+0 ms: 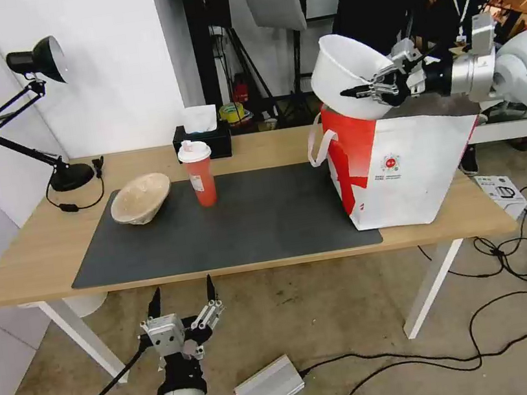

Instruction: Pick up the trash from the table and place it into the takeout bag.

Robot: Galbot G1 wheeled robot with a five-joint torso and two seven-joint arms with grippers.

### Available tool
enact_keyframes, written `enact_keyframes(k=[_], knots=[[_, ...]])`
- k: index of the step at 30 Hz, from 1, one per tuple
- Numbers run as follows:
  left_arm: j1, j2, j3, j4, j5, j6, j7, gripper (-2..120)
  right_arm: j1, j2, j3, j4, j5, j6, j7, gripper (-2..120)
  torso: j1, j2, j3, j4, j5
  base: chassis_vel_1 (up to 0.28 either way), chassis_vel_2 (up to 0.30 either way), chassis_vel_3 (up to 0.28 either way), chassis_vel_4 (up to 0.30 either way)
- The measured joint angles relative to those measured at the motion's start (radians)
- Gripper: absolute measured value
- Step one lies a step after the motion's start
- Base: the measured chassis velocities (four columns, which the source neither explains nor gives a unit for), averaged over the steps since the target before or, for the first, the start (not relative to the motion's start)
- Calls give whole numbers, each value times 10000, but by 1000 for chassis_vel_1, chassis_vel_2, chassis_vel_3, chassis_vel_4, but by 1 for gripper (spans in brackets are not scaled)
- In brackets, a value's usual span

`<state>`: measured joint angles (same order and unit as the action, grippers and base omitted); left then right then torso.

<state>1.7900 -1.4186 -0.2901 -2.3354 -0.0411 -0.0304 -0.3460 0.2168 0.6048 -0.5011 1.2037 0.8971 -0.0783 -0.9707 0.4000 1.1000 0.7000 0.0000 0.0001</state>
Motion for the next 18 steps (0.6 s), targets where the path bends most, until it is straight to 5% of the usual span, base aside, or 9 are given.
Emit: enact_keyframes(k=[18], knots=[[1, 8, 78, 46, 18, -1, 0, 100, -968, -328, 738, 178, -61, 15, 23, 0, 0, 0, 0, -1, 0, 0, 0, 0, 0]])
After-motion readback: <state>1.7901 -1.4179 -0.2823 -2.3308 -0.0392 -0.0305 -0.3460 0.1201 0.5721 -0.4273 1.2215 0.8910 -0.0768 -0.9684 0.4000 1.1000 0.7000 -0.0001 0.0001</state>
